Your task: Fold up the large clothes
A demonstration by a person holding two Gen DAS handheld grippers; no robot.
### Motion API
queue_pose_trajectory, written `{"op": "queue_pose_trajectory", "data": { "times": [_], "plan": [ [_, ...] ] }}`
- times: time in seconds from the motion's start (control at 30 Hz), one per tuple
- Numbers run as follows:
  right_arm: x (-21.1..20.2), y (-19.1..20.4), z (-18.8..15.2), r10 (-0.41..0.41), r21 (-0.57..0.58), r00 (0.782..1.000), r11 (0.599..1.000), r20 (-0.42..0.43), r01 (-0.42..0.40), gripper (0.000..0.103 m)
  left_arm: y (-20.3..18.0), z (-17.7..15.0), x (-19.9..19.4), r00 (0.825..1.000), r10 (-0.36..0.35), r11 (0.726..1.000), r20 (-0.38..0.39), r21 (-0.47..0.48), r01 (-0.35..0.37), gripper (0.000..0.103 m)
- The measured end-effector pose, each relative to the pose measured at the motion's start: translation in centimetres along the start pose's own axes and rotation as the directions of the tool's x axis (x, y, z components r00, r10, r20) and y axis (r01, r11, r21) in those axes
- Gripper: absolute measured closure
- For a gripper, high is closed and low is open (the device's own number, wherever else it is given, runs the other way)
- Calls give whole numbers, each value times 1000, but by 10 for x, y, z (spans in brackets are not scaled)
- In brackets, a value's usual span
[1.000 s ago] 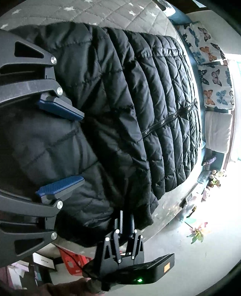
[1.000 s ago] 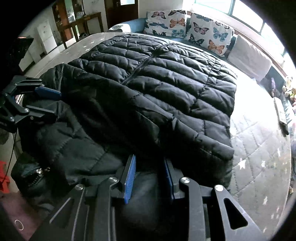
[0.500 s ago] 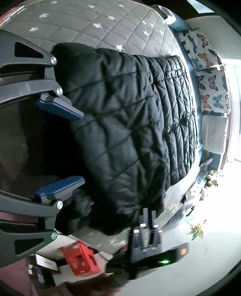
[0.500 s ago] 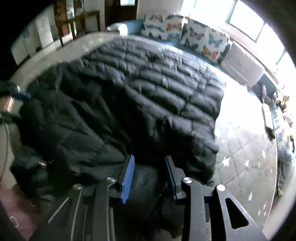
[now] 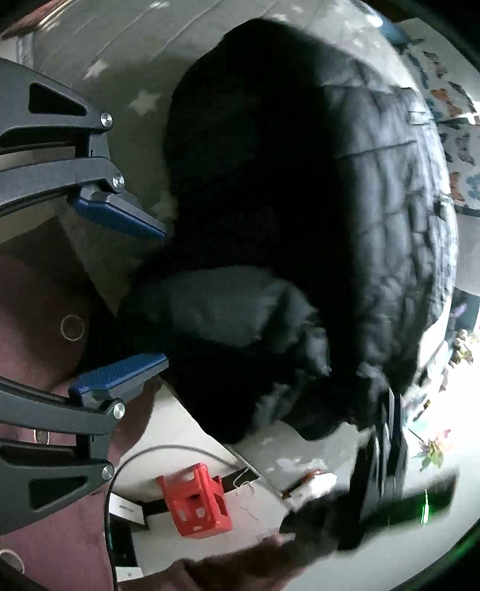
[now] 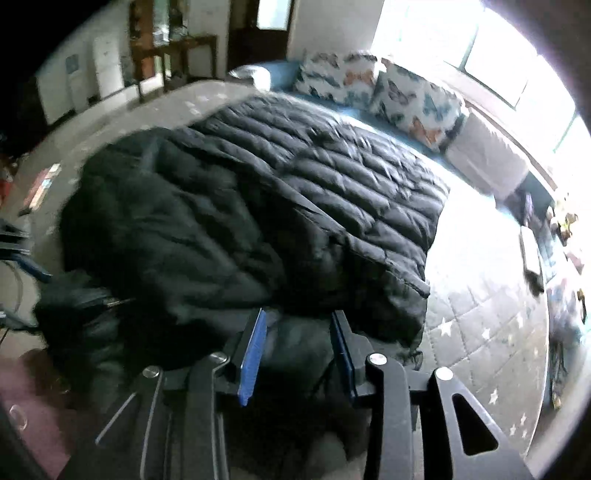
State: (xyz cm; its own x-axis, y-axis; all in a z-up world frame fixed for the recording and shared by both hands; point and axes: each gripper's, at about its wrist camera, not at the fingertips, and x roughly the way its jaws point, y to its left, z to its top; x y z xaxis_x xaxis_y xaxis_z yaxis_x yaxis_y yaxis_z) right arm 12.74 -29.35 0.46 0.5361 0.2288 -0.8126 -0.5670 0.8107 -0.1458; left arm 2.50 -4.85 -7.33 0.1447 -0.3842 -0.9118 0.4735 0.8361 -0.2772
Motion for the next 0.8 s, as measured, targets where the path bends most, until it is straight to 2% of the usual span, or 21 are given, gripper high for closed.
{"op": "queue_pose_trajectory", "data": {
  "times": [0.1,0.2,0.23,0.27,0.3,0.37,0.43,0.57,0.7,0.8],
  "plan": [
    [-18,16,-16,-5,-62,1000,998,18,6,47,11,-7,9,999,-39,996,-10,-75,39,36],
    [-19,35,-35,-25,-151,1000,988,-7,24,47,20,-10,12,999,-46,992,22,-120,48,38],
    [-18,43,-44,-34,-187,999,982,-15,31,47,21,-8,13,998,-50,991,27,-126,53,43],
    [-18,48,-51,-42,-209,999,977,-20,37,47,22,-8,14,998,-54,990,28,-129,57,60],
    [-16,54,-58,-55,-239,998,970,-28,46,47,23,-6,15,998,-61,990,27,-129,64,68],
    [-12,68,-72,-76,-305,996,950,-36,61,47,22,-6,11,998,-49,991,40,-124,54,79],
    [-8,80,-85,-59,-346,998,937,-35,43,47,21,-5,3,997,-37,993,64,-108,44,85],
    [-5,101,-100,-67,-417,998,906,14,67,46,25,-2,-31,989,-46,994,143,-88,58,89],
    [2,115,-101,-75,-438,992,892,104,113,44,32,6,-48,983,-67,991,171,-102,86,90],
    [5,115,-93,-75,-390,983,911,170,136,43,32,11,-59,980,-80,990,183,-102,100,90]
  ]
}}
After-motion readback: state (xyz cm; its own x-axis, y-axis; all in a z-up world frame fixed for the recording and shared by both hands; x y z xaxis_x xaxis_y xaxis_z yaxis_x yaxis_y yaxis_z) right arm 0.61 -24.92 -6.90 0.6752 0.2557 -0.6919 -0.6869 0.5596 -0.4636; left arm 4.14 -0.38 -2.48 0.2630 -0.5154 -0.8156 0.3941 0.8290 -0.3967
